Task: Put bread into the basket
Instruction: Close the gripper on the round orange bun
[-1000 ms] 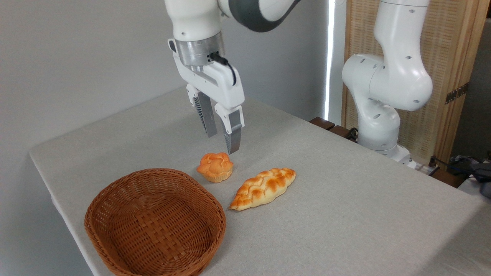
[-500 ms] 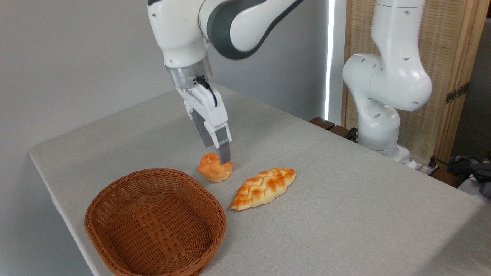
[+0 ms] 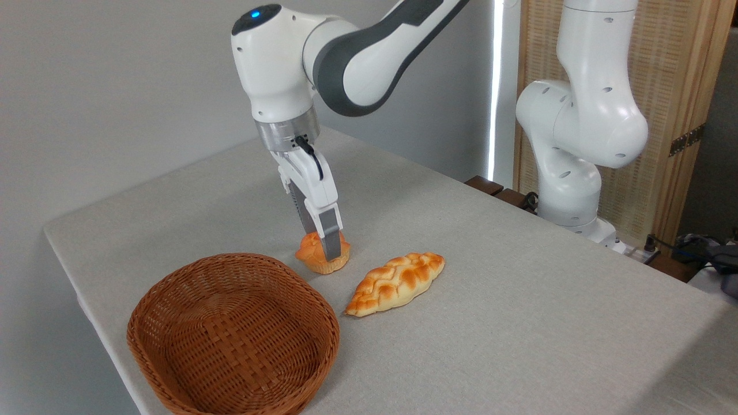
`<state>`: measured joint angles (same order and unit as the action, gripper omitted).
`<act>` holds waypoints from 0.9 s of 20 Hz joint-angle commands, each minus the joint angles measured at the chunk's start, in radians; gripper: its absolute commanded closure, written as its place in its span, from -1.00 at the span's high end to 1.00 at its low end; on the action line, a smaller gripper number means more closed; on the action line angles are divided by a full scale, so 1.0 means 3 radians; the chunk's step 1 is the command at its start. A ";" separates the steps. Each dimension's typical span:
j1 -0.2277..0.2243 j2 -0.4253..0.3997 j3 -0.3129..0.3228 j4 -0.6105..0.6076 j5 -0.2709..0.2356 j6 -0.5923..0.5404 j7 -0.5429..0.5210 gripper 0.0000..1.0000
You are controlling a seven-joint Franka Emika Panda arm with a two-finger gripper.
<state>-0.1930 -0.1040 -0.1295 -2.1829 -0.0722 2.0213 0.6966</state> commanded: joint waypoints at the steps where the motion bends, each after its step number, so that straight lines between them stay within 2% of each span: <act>1: -0.0037 -0.0011 0.0023 -0.0066 0.0026 0.0104 0.0045 1.00; 13: -0.0037 0.0004 0.0023 -0.0194 0.0036 0.0267 0.0040 0.97; 14: -0.0032 0.0004 0.0023 -0.0194 0.0036 0.0267 0.0040 0.72; 15: -0.0032 -0.0001 0.0023 -0.0194 0.0036 0.0267 0.0035 0.28; 16: -0.0032 -0.0001 0.0023 -0.0189 0.0031 0.0267 0.0035 0.02; 18: -0.0037 -0.0001 0.0023 -0.0194 0.0031 0.0267 0.0030 -0.26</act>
<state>-0.1979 -0.1015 -0.1296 -2.2253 -0.0722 2.0783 0.6967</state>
